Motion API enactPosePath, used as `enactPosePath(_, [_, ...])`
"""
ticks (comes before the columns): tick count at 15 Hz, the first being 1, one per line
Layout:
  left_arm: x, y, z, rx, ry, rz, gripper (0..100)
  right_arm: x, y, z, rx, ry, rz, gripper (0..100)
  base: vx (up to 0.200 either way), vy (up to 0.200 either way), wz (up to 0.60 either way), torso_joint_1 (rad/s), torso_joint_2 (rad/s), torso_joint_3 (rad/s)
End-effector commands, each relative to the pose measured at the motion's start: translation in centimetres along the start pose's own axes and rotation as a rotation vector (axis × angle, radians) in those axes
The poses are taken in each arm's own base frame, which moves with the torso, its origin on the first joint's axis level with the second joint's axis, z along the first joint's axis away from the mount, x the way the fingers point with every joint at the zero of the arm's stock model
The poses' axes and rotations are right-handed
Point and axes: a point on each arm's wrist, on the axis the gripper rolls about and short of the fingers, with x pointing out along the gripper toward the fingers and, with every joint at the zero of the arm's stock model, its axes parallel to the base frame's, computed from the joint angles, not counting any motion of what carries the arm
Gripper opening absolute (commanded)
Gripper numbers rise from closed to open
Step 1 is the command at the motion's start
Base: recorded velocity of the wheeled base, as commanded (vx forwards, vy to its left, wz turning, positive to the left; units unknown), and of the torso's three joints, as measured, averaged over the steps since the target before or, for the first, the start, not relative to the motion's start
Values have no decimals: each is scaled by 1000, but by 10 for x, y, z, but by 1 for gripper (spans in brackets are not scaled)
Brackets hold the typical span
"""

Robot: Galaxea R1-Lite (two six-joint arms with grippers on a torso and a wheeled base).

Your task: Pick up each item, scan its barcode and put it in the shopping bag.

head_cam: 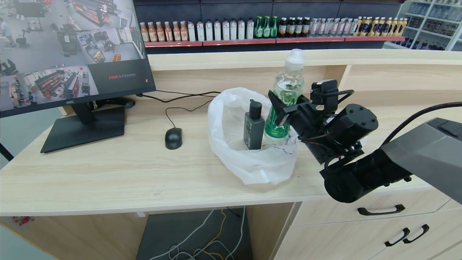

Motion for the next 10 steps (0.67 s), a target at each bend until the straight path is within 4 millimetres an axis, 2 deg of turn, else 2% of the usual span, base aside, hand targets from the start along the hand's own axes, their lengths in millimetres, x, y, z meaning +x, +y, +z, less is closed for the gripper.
enactPosePath(1, [0,0,0,0,0,1,100,0,-2,-10,-3,17,-4,0,0,0,0,0,0,0])
enactPosePath(5, [0,0,0,0,0,1,100,-2,-13,-26,-15,51,-27,0,0,0,0,0,0,0])
enactPosePath(10, [0,0,0,0,0,1,100,-4,-12,-33,-14,71,-24,0,0,0,0,0,0,0])
